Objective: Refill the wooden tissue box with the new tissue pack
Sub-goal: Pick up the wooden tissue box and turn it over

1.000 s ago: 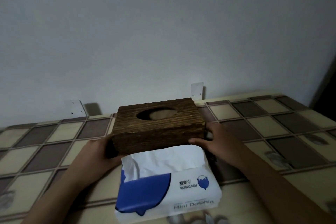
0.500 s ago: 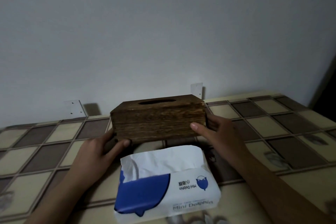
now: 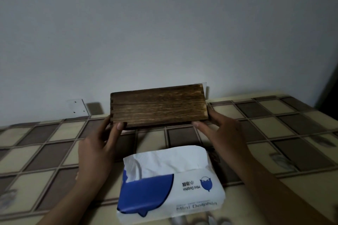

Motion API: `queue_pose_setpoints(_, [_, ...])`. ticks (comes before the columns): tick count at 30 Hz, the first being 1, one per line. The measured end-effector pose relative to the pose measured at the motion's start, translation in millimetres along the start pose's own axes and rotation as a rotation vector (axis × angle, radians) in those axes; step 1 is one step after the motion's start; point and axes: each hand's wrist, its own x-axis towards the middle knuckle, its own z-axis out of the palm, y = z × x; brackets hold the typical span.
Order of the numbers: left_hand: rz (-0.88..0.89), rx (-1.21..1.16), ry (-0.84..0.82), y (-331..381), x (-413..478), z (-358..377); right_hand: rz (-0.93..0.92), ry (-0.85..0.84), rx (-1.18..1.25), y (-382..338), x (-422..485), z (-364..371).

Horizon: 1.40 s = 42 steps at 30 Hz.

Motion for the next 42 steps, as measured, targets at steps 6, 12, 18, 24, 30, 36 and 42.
queue_pose_setpoints(6, [0.072, -0.004, -0.043, 2, 0, -3, -0.035, 0.136, -0.027, 2, 1, 1])
queue_pose_setpoints(12, [0.084, 0.037, -0.008, -3, 0, -4, -0.08, 0.178, -0.068, 5, 1, 3])
queue_pose_setpoints(18, [0.066, 0.032, -0.001, -3, 1, -5, -0.075, 0.149, -0.061, 6, 1, 7])
queue_pose_setpoints(24, [0.008, 0.0, 0.01, -3, 2, -6, -0.058, 0.143, -0.023, 6, 1, 11])
queue_pose_setpoints(30, [-0.011, -0.084, 0.007, -2, 1, -4, -0.079, 0.146, -0.028, 6, 3, 13])
queue_pose_setpoints(36, [-0.026, -0.113, -0.009, -6, 2, -3, -0.062, 0.121, -0.024, 8, 3, 14])
queue_pose_setpoints(42, [-0.101, -0.127, -0.028, -10, 4, 3, -0.042, 0.119, -0.026, 9, 6, 15])
